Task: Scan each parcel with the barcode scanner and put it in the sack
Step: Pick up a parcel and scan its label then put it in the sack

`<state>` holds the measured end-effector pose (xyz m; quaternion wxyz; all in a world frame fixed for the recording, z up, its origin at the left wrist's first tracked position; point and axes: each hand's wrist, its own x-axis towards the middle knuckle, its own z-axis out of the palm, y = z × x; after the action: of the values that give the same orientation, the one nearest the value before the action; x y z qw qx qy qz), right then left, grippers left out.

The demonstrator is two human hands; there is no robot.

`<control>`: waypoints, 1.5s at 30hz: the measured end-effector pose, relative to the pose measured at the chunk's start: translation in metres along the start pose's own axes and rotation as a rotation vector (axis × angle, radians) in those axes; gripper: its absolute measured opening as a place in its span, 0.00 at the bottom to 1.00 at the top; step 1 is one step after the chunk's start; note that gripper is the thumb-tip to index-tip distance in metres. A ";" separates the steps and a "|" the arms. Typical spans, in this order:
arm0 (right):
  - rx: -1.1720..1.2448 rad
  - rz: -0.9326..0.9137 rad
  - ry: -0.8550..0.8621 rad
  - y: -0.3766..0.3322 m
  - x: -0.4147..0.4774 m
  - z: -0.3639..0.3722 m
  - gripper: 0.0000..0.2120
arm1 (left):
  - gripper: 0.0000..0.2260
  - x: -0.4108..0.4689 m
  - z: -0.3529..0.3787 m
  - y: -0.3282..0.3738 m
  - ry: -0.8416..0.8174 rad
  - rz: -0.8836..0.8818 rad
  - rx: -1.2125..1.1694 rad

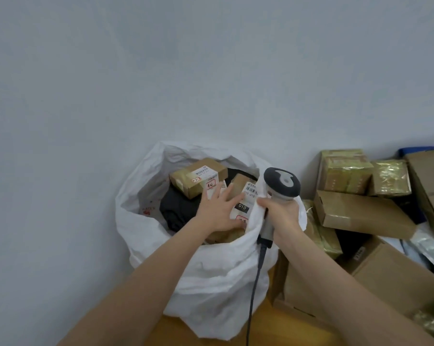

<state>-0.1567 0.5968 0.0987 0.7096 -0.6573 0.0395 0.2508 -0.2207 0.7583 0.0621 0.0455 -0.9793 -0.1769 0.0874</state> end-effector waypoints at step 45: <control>0.283 0.211 0.009 0.027 -0.100 -0.216 0.07 | 0.18 -0.079 -0.034 0.193 0.503 -0.124 -0.256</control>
<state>-0.1958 0.3609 0.0836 0.7645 -0.5442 0.1464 0.3130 -0.2216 0.5479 0.0849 -0.0310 -0.9553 -0.2291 -0.1840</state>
